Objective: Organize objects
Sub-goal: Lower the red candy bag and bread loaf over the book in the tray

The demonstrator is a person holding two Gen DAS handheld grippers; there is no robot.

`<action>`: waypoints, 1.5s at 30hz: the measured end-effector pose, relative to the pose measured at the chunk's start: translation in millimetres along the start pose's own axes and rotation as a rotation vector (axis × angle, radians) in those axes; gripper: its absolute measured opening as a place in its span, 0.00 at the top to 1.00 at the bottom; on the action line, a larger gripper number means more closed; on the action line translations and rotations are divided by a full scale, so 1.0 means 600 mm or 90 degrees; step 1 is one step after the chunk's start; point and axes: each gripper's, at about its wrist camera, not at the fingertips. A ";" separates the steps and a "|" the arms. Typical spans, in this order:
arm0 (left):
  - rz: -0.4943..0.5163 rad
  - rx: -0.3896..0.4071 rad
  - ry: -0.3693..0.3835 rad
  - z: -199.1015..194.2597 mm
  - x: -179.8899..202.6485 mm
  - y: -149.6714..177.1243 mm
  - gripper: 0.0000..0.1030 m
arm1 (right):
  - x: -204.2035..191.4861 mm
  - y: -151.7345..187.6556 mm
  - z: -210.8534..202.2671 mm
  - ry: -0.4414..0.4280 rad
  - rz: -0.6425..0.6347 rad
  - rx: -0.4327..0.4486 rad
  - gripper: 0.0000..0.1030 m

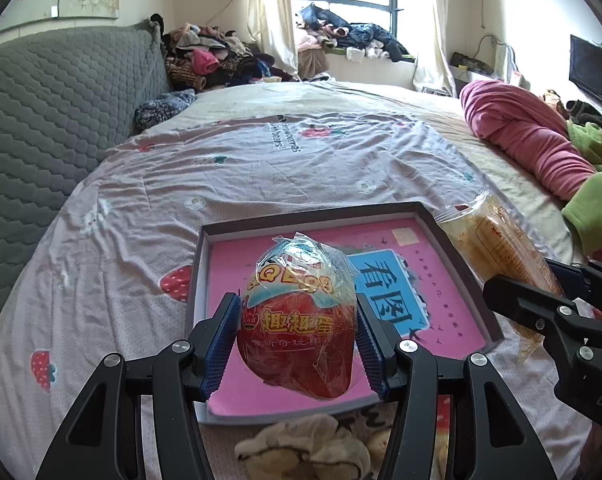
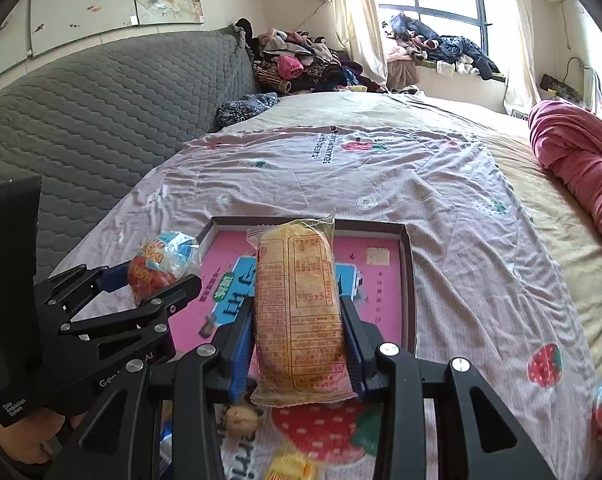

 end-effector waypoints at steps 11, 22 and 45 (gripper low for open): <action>0.021 -0.035 -0.012 0.076 0.017 -0.004 0.44 | 0.040 -0.005 0.062 -0.001 0.012 -0.033 0.61; 0.036 -0.067 -0.012 0.118 0.030 -0.013 0.44 | 0.065 -0.014 0.125 0.007 0.014 -0.088 0.61; 0.026 -0.119 -0.013 0.189 0.034 -0.017 0.44 | 0.104 -0.025 0.237 0.032 0.031 -0.182 0.61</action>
Point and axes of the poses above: each gripper's, at about its wrist camera, not at the fingertips, and z roughly the way its jaws point, x to its right, y to its underside, and after that the axes turned 13 degrees about -y, right-handed
